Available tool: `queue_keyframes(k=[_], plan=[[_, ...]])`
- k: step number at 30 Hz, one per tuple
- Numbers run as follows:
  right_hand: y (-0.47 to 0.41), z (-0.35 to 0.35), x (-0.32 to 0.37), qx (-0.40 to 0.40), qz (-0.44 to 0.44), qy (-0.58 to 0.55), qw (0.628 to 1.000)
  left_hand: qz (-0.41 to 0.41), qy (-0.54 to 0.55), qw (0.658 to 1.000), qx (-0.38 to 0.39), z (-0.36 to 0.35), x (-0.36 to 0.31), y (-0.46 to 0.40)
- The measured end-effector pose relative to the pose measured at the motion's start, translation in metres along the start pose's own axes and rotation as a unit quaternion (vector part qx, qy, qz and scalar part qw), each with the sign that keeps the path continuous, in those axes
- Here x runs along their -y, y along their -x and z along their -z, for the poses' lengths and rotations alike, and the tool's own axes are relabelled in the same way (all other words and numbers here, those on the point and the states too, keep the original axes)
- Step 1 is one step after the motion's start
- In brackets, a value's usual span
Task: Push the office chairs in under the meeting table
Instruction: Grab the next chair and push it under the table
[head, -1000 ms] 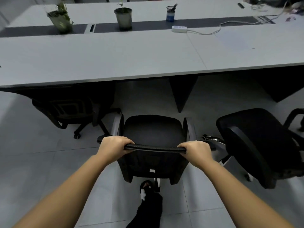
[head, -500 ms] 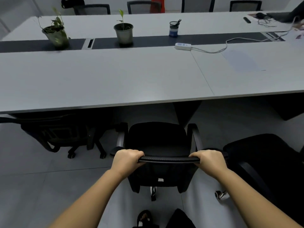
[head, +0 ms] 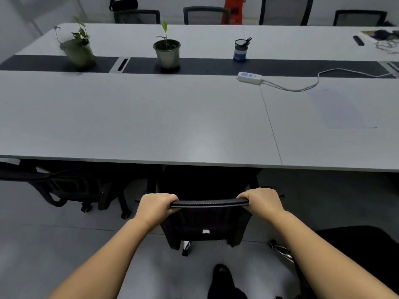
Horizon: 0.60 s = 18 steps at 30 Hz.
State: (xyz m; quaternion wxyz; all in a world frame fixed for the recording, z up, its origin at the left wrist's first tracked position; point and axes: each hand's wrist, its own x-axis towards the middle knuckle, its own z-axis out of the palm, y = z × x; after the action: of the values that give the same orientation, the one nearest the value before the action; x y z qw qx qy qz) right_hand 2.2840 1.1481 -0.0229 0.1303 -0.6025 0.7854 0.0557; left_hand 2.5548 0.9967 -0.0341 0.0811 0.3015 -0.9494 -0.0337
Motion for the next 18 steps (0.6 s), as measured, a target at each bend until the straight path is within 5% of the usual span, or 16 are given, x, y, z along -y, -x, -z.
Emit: queue_keyframes(k=[7, 18], plan=[[-0.054, 0.016, -0.028, 0.004, -0.007, -0.030, 1.000, 0.061, 0.021, 0.989, 0.130, 0.006, 0.008, -0.073], [-0.074, 0.016, -0.033, -0.002, -0.019, -0.027, 0.999, 0.046, -0.001, 0.988, 0.148, -0.008, 0.028, -0.103]])
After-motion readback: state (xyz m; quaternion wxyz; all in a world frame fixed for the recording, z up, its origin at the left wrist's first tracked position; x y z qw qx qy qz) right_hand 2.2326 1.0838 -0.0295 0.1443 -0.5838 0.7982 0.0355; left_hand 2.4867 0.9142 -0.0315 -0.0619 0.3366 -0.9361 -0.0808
